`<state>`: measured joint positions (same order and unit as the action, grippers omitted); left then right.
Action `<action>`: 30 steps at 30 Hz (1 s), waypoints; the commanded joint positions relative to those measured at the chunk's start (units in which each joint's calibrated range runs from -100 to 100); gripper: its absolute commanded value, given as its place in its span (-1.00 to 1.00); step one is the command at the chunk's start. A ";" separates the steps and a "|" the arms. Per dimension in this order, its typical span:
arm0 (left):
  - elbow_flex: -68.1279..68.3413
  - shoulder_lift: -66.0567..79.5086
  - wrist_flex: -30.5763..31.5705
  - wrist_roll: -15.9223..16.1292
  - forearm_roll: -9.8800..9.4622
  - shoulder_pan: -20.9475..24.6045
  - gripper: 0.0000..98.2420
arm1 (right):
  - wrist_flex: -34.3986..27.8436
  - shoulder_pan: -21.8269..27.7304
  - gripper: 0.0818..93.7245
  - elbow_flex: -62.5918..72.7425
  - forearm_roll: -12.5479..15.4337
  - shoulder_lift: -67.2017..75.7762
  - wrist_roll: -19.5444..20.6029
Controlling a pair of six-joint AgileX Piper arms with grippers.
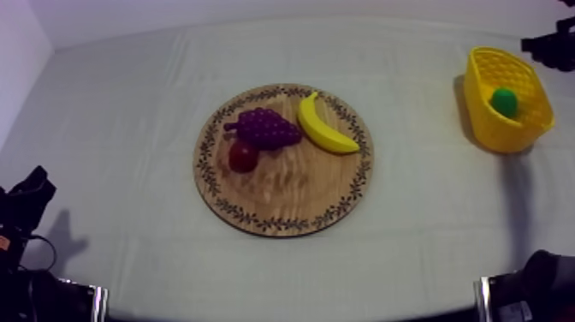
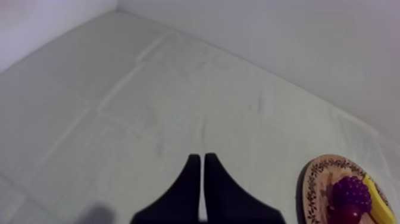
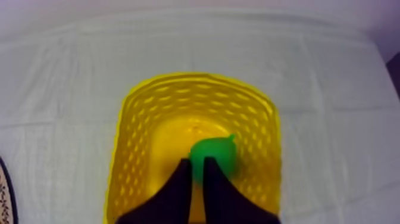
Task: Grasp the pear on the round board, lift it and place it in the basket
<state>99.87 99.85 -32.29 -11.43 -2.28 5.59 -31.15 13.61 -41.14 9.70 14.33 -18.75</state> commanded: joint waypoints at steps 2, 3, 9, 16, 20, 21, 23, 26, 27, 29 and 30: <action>0.02 -0.02 -0.04 -0.02 0.00 0.02 -1.00 | 4.74 0.41 -0.99 -8.50 7.17 10.31 -8.30; 0.02 -0.02 -0.04 -0.02 0.00 0.02 -1.00 | 5.84 0.43 -0.99 -11.03 8.93 12.82 -10.39; 0.02 -0.02 -0.04 -0.02 0.00 0.02 -1.00 | 10.11 -0.91 -0.99 -26.91 14.12 28.72 -16.43; 0.02 -0.02 -0.04 -0.02 0.00 0.02 -1.00 | 13.19 -4.00 -0.99 -42.37 14.83 47.15 -16.44; 0.02 -0.02 -0.04 -0.02 0.00 0.02 -1.00 | 13.40 -6.08 -0.99 -48.04 14.88 56.03 -15.53; 0.02 -0.02 -0.04 -0.02 0.00 0.02 -1.00 | 13.28 -6.50 -0.99 -48.98 14.88 57.69 -15.10; 0.02 -0.02 -0.04 -0.02 0.00 0.02 -1.00 | 13.14 -7.46 -1.00 -50.71 14.89 60.74 -14.08; 0.02 -0.02 -0.04 -0.02 0.00 0.02 -1.00 | 12.39 -8.78 -1.00 -52.67 14.86 64.93 -13.11; 0.02 -0.02 -0.04 -0.02 0.00 0.02 -1.00 | 12.07 -9.01 -1.00 -52.99 14.86 65.88 -12.73; 0.02 -0.02 -0.04 -0.02 0.00 0.02 -1.00 | 11.71 -9.55 -0.99 -53.56 14.85 67.34 -11.65; 0.02 -0.02 -0.04 0.00 0.00 0.02 -1.00 | 11.54 -9.87 -0.99 -53.99 14.79 68.10 -11.40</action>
<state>99.87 99.85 -32.29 -11.43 -2.28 5.59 -19.47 4.02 -94.85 24.56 80.48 -30.69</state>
